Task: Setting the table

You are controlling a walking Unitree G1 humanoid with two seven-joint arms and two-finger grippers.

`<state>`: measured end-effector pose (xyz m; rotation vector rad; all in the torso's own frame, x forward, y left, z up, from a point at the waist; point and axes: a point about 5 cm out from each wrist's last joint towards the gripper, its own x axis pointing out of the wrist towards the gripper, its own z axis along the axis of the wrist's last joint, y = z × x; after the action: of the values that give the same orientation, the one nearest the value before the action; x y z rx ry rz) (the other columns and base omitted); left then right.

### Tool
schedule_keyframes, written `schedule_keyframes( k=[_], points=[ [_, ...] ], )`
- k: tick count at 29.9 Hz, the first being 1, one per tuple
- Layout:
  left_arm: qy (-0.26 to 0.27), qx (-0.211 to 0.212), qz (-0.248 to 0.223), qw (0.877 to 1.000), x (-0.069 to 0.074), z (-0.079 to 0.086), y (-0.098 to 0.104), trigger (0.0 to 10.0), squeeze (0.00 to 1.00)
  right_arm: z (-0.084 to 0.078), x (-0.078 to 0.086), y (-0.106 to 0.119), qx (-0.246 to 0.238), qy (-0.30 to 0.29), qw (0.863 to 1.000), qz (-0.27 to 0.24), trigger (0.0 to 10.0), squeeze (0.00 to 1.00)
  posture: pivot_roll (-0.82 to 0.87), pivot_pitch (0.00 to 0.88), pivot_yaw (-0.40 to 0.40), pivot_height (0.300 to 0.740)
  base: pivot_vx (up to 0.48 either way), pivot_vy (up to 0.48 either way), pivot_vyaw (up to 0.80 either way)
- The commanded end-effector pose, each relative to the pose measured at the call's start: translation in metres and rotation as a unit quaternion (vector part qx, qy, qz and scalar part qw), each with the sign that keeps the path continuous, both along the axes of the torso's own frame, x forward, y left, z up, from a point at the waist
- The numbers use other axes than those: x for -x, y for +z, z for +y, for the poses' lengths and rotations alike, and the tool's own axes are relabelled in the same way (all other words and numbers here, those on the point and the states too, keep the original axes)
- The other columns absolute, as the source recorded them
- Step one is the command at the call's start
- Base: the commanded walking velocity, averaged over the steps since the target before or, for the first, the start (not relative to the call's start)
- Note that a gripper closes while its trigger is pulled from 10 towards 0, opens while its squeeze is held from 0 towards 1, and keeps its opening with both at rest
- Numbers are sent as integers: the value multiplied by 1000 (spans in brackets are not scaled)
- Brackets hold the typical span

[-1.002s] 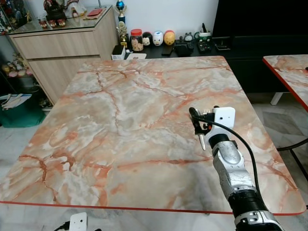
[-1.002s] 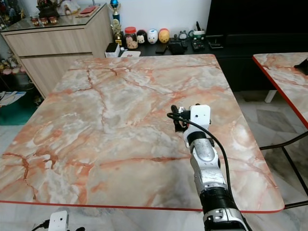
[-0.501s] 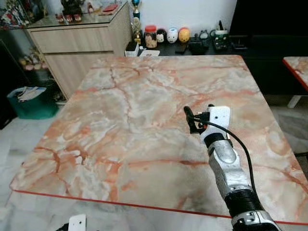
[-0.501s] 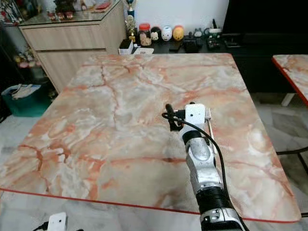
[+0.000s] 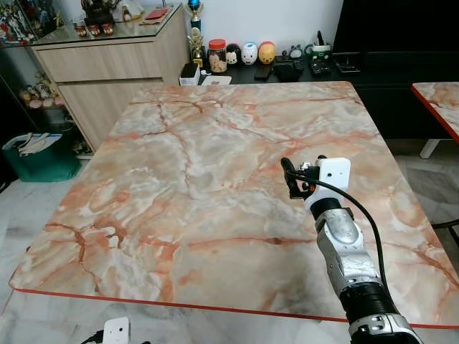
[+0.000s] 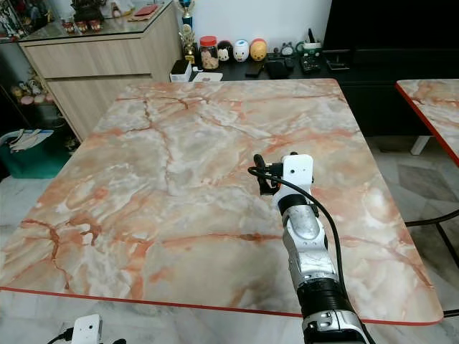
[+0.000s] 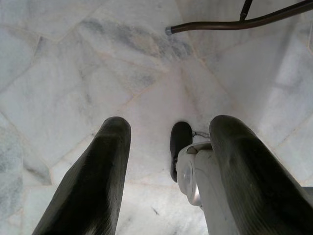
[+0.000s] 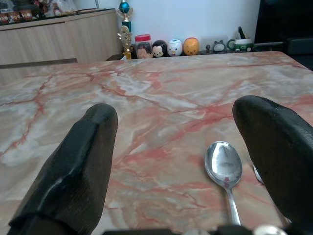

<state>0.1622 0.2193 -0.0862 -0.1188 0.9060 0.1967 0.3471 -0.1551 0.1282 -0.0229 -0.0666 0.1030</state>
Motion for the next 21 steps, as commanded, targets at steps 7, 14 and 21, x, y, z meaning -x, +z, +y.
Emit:
schedule_keyframes(
  k=[7,14,21],
  points=[
    [5,0,9,1000,4,2,-2,10000,0,3,0,2,-4,5,1000,-2,10000,0,-92,0,62,740,272,0,0],
    [5,-5,9,1000,4,3,-1,10000,0,4,0,2,-5,7,1000,-2,10000,0,-92,0,62,740,201,0,0],
    [5,-3,8,1000,4,2,-1,10000,0,4,1,2,-3,3,1000,1,10000,0,-93,0,61,740,0,0,0]
  ],
)
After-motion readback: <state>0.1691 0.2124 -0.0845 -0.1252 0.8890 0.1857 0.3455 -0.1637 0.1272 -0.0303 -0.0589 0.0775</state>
